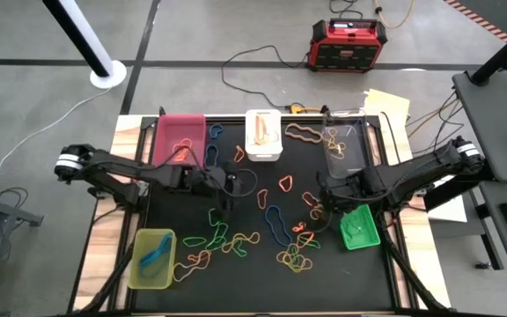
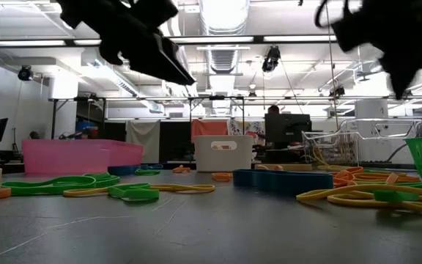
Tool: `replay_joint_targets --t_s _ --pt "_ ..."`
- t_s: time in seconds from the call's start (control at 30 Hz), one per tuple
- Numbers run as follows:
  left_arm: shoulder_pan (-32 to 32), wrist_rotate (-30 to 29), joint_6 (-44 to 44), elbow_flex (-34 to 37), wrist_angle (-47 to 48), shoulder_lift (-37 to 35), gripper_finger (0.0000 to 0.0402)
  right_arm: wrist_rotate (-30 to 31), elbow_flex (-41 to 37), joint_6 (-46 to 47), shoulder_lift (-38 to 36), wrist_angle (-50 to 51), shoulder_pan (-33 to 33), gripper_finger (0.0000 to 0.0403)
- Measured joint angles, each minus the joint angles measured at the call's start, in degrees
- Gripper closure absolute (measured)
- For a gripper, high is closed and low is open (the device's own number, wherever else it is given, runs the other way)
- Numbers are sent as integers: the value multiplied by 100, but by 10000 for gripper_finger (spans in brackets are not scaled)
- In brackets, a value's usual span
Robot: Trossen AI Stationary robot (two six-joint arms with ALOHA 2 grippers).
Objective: Sort rubber bands into baskets
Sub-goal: Put the orange rubber band into the pink bin
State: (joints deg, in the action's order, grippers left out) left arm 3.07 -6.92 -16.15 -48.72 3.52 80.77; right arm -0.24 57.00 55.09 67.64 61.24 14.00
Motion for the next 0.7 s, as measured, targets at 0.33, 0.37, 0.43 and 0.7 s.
replay_joint_targets --t_s 0.33,0.37,0.43,0.7 --pt "-13 219 -791 -56 -781 1513 214 1393 163 -1890 51 -1429 -95 250" --pt "-18 295 -854 -56 -921 1645 214 1412 160 -2033 58 -1543 -103 250" --pt "-37 489 -889 -99 -1125 1881 214 1484 137 -2239 72 -1701 -103 252" --pt "-46 615 -679 -331 -1413 2500 214 1700 73 -2486 72 -1839 -103 250"
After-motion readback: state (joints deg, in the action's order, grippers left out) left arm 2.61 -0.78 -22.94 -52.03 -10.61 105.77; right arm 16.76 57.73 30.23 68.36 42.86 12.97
